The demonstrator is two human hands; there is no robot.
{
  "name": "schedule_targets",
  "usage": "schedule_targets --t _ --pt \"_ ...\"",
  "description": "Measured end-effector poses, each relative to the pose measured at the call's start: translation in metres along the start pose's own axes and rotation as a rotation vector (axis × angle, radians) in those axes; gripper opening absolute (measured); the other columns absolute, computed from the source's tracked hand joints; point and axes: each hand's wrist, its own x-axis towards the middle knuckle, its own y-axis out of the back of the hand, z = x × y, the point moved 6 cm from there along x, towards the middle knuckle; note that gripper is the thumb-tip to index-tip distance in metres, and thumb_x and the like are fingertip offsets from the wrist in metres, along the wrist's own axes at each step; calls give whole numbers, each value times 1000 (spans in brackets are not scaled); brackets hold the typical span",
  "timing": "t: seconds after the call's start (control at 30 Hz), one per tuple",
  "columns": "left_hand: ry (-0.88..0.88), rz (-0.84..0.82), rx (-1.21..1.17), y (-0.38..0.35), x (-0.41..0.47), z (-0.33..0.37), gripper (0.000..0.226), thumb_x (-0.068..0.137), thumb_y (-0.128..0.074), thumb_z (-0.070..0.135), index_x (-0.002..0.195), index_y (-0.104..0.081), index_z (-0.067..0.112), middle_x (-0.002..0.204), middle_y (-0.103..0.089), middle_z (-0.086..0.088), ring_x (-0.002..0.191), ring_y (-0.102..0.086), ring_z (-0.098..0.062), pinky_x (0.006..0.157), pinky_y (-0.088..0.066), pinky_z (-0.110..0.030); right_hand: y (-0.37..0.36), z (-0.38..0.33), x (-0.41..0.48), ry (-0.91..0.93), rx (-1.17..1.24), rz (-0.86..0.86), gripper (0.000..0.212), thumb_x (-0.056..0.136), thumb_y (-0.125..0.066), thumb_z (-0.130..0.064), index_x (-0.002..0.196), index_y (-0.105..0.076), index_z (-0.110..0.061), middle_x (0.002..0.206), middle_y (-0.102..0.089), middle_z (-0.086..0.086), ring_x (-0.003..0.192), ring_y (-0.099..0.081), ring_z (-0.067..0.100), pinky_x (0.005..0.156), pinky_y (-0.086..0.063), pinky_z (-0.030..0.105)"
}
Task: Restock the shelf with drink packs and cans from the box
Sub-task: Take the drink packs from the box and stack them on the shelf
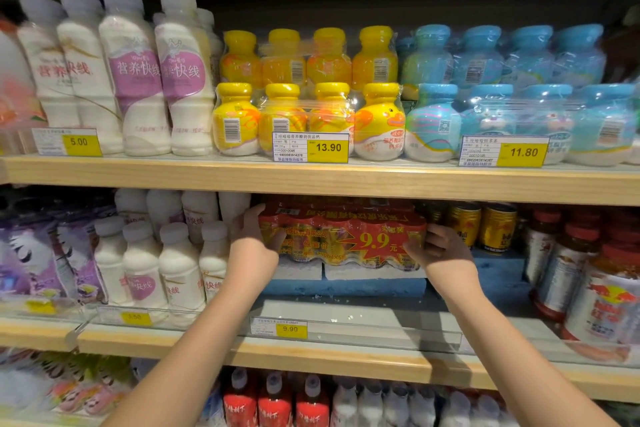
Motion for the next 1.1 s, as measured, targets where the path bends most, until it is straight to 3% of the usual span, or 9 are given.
schedule_targets --t 0.17,0.33,0.4,0.53,0.73,0.8,0.83,0.9,1.1 --pt "57 -49 -45 -8 1 -4 67 92 -72 15 151 -40 12 149 -41 -21 129 -50 -38 100 -46 -39 4 -8 1 17 -110 97 45 89 -79 -29 131 -65 -19 125 -72 0 104 -65 14 100 -54 43" --pt "221 -83 -91 -15 -5 -17 33 93 -67 17 125 -63 10 130 -65 -14 118 -62 -32 83 -44 -28 6 -9 4 27 -150 122 47 88 -78 -38 132 -67 -25 125 -72 -4 109 -66 14 98 -54 39" --pt "135 -32 -114 -10 -3 -11 45 93 -70 25 136 -57 19 132 -56 3 124 -53 -18 94 -42 -28 5 -9 7 27 -157 126 49 88 -78 -38 133 -66 -24 127 -72 -4 109 -65 14 99 -53 38" --pt "53 -71 -65 -11 6 -6 61 91 -75 18 145 -47 11 144 -47 -15 123 -57 -37 100 -48 -43 3 -5 13 12 -162 123 54 88 -78 -40 137 -64 -24 129 -71 -3 117 -66 19 101 -53 43" --pt "11 -49 -38 -10 4 -9 69 87 -78 15 147 -44 10 143 -43 -18 118 -55 -39 99 -48 -49 -1 3 13 18 -106 91 46 88 -79 -33 131 -63 -24 121 -72 -5 104 -65 12 99 -55 42" --pt "43 -50 -37 -10 1 -11 50 88 -78 16 133 -55 11 127 -49 -17 110 -55 -32 96 -49 -44 -1 5 11 19 -68 77 41 88 -80 -30 125 -63 -26 112 -71 -10 104 -67 13 97 -55 39" --pt "78 -74 -26 -10 -1 -12 26 89 -77 18 110 -61 15 107 -51 -13 104 -54 -28 93 -49 -42 -1 6 10 19 -52 71 40 88 -80 -28 124 -63 -26 111 -70 -11 105 -67 13 97 -55 37" --pt "124 -118 7 -10 -7 -11 39 92 -74 22 74 -39 28 80 -41 -1 92 -50 -25 84 -49 -46 -1 8 9 15 -33 51 44 89 -79 -24 129 -63 -18 119 -71 -5 109 -67 14 96 -53 33" --pt "80 -109 4 2 -20 3 33 92 -73 29 79 -45 21 87 -64 -19 79 -62 -30 79 -54 -52 1 7 0 -11 94 16 56 89 -80 -15 139 -56 -9 132 -66 6 120 -63 21 97 -50 30"
